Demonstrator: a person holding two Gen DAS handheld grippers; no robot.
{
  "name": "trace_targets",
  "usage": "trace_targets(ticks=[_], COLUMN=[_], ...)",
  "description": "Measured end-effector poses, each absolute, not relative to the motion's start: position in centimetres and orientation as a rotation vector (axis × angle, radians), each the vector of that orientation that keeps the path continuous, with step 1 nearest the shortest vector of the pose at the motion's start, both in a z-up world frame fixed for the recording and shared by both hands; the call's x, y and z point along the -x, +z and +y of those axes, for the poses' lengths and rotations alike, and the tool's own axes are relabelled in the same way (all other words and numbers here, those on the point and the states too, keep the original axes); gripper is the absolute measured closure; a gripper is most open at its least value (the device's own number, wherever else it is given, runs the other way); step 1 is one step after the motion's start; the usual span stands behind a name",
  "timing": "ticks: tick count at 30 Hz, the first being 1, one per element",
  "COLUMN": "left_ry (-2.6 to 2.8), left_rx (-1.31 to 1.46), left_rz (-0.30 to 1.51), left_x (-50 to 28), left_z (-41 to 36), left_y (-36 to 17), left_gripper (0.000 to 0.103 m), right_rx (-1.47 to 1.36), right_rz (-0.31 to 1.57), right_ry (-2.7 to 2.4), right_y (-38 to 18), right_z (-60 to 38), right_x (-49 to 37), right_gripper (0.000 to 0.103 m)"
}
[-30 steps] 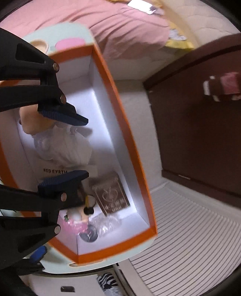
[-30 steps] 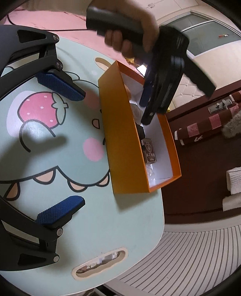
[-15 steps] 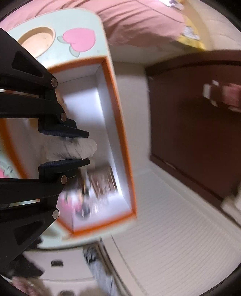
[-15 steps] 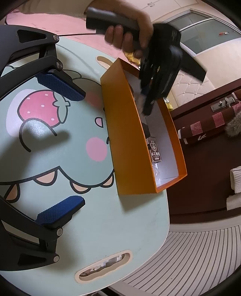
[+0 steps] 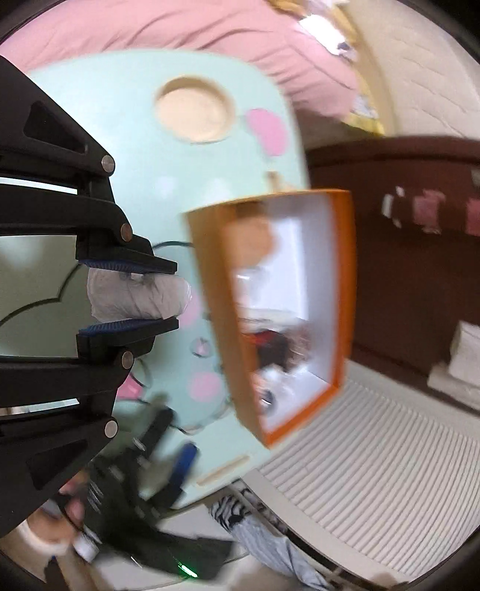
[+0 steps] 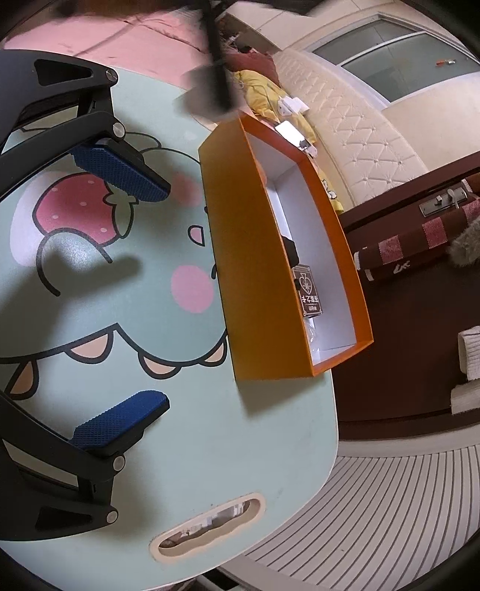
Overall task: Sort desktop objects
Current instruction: 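Lift the tissue ball out and set it on the table, open left gripper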
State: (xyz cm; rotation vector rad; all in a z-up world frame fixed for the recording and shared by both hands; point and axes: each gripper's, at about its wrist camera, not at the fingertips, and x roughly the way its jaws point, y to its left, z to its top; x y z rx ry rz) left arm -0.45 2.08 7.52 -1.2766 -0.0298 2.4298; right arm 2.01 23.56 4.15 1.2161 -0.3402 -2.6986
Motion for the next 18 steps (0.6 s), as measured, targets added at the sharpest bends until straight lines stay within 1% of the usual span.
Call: trace_targets(ticks=[3,4,5,7,8,11,12,13,15,18], left_ry=[2.509,2.536,2.562,2.637,2.677,2.734,2.737,2.740,2.743,2.751], left_rx=[1.266,1.262,1.258,1.231,1.201,1.092,1.086,1.079,1.066,1.012], left_rz=[0.017,0.033,0.049,0.115,0.140,0.156,0.157,0.159,0.158,0.123], left_x=[-0.8,-1.2,-1.6,-1.7,-1.8,-2.5,-2.6,-2.6,-2.7,-3.3], left_z=[2.2,2.2,2.3,2.8,3.0,3.0,2.9,2.8,2.5,2.3], left_y=[5.6,4.9,4.3,4.1,4.1,4.2,4.1,3.9,3.7,3.9], left_gripper=[0.081,0.077,0.071,0.022,0.016,0.015,0.015,0.015,0.015,0.015], right_rx=[-1.217,-1.213,-1.210,-1.198,-1.192,-1.179,-1.174,-1.166,-1.122,-1.084], right_rz=[-0.321,-0.312,-0.304,-0.290,-0.282,-0.255,-0.249,-0.249,-0.283,-0.284], right_ry=[-2.698,-2.700,-2.701,-2.699,-2.696,-2.684,-2.678,-2.667,-2.649,-2.644], right_y=[4.3,4.4,4.6,4.8,5.0,5.6,5.9,6.4,8.3,11.4], right_z=[23.4,23.3,23.2,23.0,22.9,22.5,22.4,22.4,22.7,22.8], right_x=[-2.1,-2.1,-2.2,-2.2,-2.3,-2.4,-2.4,-2.4,-2.1,-0.4], right_gripper=[0.000,0.000,0.000,0.000,0.000,0.001,0.002,0.008,0.012,0.011])
